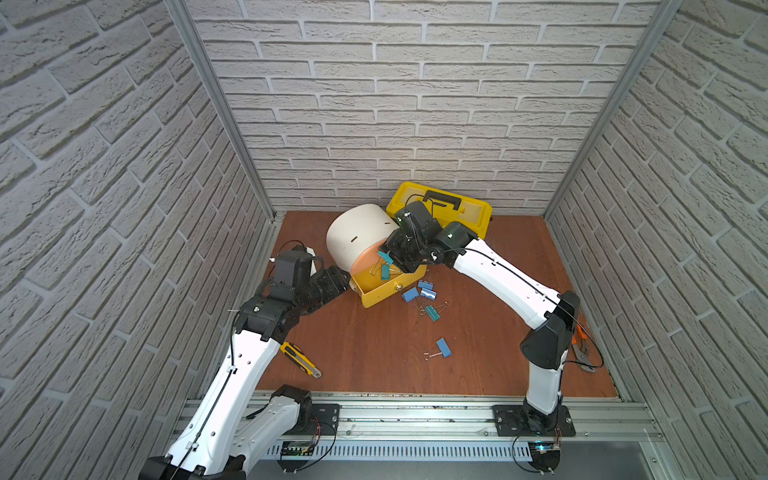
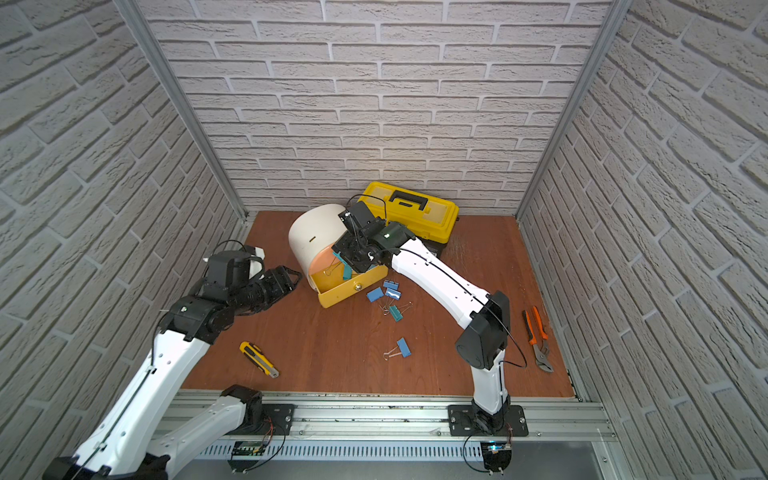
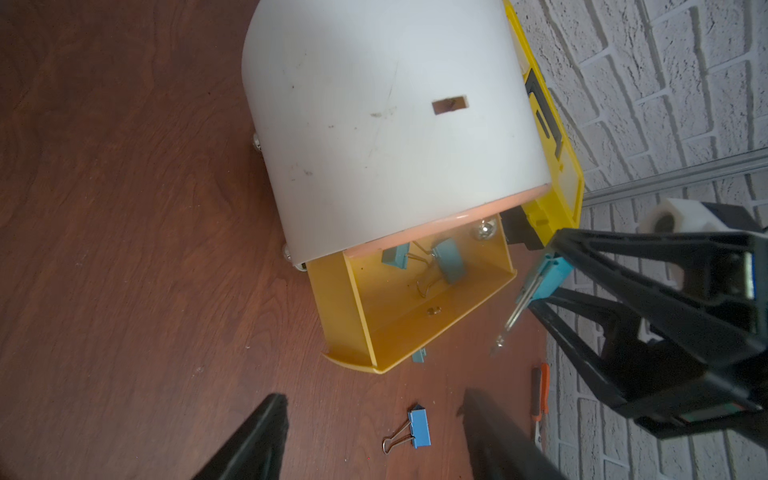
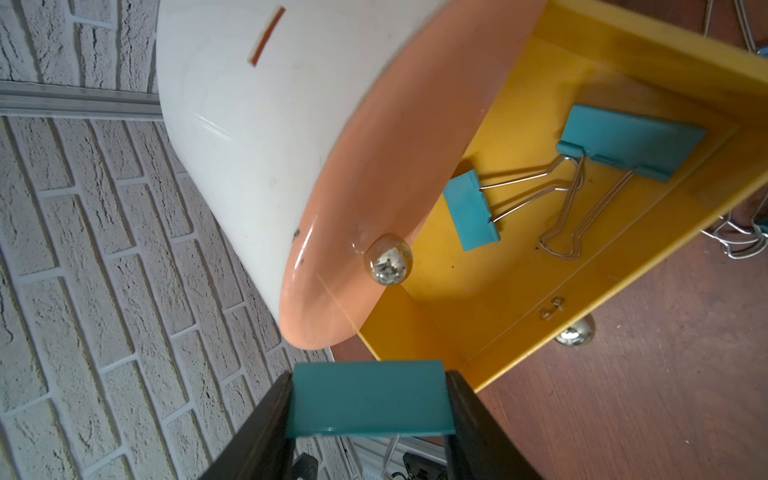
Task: Put the binder clips in the drawer according to color
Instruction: Place the binder clip in the drawer.
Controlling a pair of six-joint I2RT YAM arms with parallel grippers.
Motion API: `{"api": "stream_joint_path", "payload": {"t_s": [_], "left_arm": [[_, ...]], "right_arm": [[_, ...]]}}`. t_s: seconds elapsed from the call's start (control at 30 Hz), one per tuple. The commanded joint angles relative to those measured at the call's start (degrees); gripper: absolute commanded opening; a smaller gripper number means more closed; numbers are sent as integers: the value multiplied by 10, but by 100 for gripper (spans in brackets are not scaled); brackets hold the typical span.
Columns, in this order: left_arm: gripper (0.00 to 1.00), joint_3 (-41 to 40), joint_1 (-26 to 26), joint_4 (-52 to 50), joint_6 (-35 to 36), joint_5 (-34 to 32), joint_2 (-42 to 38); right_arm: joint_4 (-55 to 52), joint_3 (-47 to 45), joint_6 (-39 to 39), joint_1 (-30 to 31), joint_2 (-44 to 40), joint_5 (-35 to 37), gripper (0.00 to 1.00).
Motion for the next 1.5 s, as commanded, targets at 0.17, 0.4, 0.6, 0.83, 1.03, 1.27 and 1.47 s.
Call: {"api": "stream_joint_path", "payload": {"t_s": [0.17,0.4,0.6,0.83,1.03,1.27,1.47], "left_arm": [[71,-13,3,28,-9,20,-7],[71,-18,3,33,-11,26,-9],[71,-19,3,32,-11,27,-11],[71,-18,3,25,-9,26,-18],[71,-17,3,21,-10,24,-25],[71,-10,0,22,-13,22,-21],[71,8,-28,24,-12,0,-9]], "right_arm": [[31,7,-19,7,6,17,36],[44,7,-23,13,12,15,46],[47,7,-24,13,14,13,61],[51,7,-25,13,15,13,71],[50,11,-37,13,9,19,71],[41,10,-100,13,-16,43,69],[35,-11,-172,2,-41,19,69]]}}
